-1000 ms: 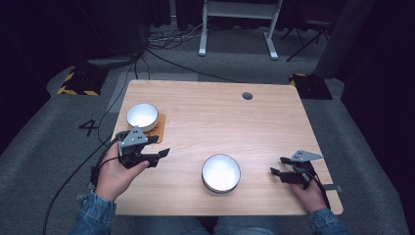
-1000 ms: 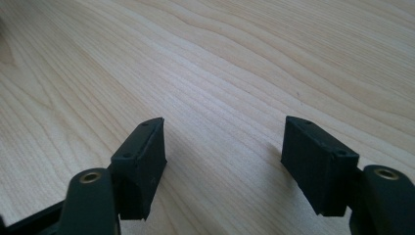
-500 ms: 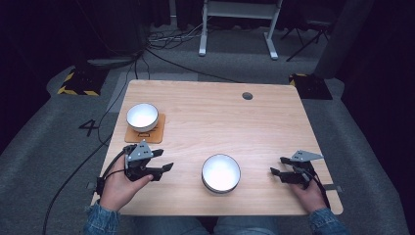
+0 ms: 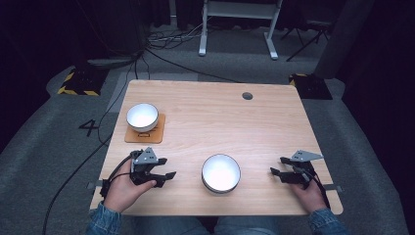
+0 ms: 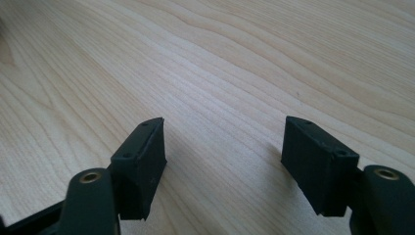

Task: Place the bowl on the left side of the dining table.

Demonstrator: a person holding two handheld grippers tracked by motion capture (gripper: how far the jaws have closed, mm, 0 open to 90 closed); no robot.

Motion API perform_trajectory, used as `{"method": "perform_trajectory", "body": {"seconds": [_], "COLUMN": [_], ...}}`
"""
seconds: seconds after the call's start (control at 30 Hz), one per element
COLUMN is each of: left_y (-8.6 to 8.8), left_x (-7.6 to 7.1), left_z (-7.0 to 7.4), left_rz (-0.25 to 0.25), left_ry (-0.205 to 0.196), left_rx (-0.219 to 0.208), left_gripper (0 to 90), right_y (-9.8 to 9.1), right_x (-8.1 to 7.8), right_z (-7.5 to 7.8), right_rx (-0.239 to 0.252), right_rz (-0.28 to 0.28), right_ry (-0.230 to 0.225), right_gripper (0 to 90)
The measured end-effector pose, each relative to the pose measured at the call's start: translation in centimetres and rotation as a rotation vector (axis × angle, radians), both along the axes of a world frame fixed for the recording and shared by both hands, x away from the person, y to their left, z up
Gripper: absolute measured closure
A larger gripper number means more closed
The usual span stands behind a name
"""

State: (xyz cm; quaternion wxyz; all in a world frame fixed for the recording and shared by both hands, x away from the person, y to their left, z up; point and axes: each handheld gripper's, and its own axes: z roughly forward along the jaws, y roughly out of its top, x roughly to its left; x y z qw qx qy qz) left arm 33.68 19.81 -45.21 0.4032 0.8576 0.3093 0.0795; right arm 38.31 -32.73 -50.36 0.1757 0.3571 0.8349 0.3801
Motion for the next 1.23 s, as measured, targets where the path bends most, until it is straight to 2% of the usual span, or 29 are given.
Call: {"method": "perform_trajectory", "body": {"seconds": [0.2,0.27,0.4,0.6,0.73,0.87,0.9,0.97,1.07,1.23], "left_y": [-0.4,-0.5,-0.8,-1.5,-1.9,-2.3,-2.6,-2.9,-3.2,-3.2], "left_x": [0.1,0.1,0.3,0.3,0.3,0.2,0.0,-0.2,-0.2,-0.2], "left_z": [-1.5,-1.9,-2.9,-3.8,-4.1,-4.6,-5.0,-5.0,-5.0,-5.0], "left_rz": [-0.022,-0.017,-0.03,-0.053,-0.073,-0.1,-0.11,-0.121,-0.11,-0.107], "left_ry": [0.055,0.06,0.102,0.12,0.103,0.045,0.009,-0.015,-0.013,-0.009], "left_rx": [0.035,0.039,0.068,0.105,0.086,0.088,0.091,0.132,0.134,0.132], "left_gripper": [37.2,37.2,36.8,33.8,31.4,25.3,20.8,17.1,13.5,13.5], "right_y": [0.0,0.0,0.0,0.0,0.0,0.0,0.0,0.0,0.0,0.0], "right_x": [0.0,0.0,0.0,0.0,0.0,0.0,0.0,0.0,0.0,0.0], "right_z": [0.0,0.0,0.0,0.0,0.0,0.0,0.0,0.0,0.0,0.0], "right_rx": [-0.001,-0.001,-0.002,-0.011,-0.011,-0.011,0.001,-0.006,0.001,0.001], "right_rz": [0.001,0.001,0.002,0.003,0.004,0.004,0.0,0.002,-0.001,-0.001], "right_ry": [0.001,0.001,0.001,-0.004,-0.004,-0.003,0.001,-0.001,0.001,0.0], "right_gripper": [33.0,32.9,32.8,32.6,32.6,32.6,32.6,32.6,32.6,32.6]}}
